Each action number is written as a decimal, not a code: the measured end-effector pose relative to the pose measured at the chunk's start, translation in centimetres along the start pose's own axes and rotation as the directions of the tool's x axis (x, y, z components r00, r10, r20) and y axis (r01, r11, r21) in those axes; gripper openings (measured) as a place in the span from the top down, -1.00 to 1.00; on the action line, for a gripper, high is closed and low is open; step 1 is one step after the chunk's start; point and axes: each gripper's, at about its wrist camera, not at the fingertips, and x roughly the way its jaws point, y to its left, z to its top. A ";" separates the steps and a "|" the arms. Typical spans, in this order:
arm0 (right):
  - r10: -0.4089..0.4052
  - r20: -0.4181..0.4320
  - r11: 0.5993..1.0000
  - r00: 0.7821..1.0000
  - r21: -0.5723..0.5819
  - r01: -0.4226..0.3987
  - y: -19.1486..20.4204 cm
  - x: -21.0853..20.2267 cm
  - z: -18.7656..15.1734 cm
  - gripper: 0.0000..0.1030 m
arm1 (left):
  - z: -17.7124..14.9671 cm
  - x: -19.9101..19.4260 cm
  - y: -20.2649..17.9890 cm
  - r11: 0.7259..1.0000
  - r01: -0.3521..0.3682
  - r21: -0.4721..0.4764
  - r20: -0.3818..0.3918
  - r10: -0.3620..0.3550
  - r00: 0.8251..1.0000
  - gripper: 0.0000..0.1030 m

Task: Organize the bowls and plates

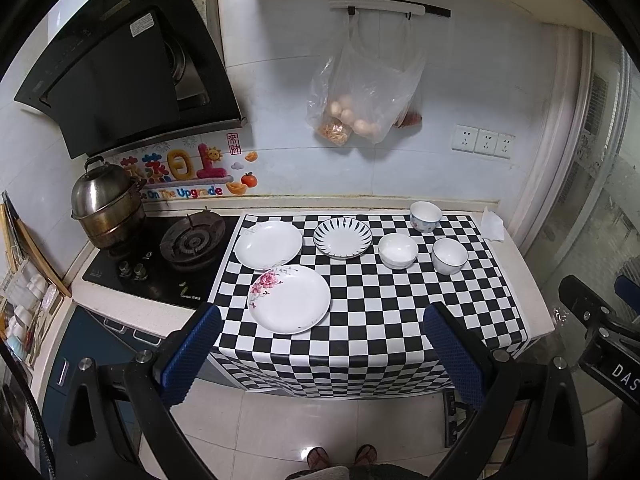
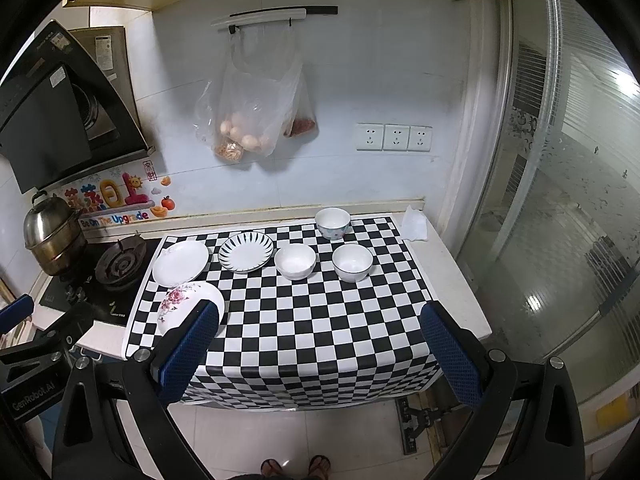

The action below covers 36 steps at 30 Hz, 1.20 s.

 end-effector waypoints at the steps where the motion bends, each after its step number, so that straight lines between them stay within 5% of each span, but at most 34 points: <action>1: 0.004 -0.003 1.000 1.000 0.002 -0.004 0.0 0.0 0.0 -0.99 | -0.1 0.0 0.3 1.000 0.000 0.000 -0.001 0.000 1.000 -1.00; 11: 0.015 -0.040 1.000 0.999 -0.009 -0.015 -0.2 2.9 0.2 -0.99 | -1.0 2.6 1.1 0.999 -0.034 -0.036 -0.016 0.034 0.999 -1.00; 17: 0.153 -0.166 0.988 0.974 0.000 -0.155 -0.2 12.0 -1.2 -0.99 | -1.7 10.0 4.3 0.985 -0.126 -0.116 -0.110 0.114 0.987 -1.00; 19: 0.088 -0.242 0.988 0.966 -0.103 -0.116 -1.1 16.9 -1.6 -0.99 | -2.2 13.5 5.5 0.980 -0.158 -0.122 -0.173 0.136 0.975 -1.00; 21: 0.134 -0.318 0.983 0.939 -0.079 -0.167 -0.1 21.3 -2.8 -0.99 | -2.7 17.2 6.8 0.973 -0.198 -0.120 -0.232 0.166 0.958 -1.00; 27: 0.323 -0.522 0.942 0.790 0.097 -0.322 5.7 32.0 -7.8 -0.99 | -4.1 27.6 11.5 0.964 -0.218 -0.153 -0.396 0.142 0.907 -1.00; 36: 0.386 -0.632 0.919 0.672 0.199 -0.341 14.8 47.1 -8.8 -0.99 | -5.0 42.1 18.4 0.963 -0.155 -0.222 -0.572 0.000 0.820 -0.86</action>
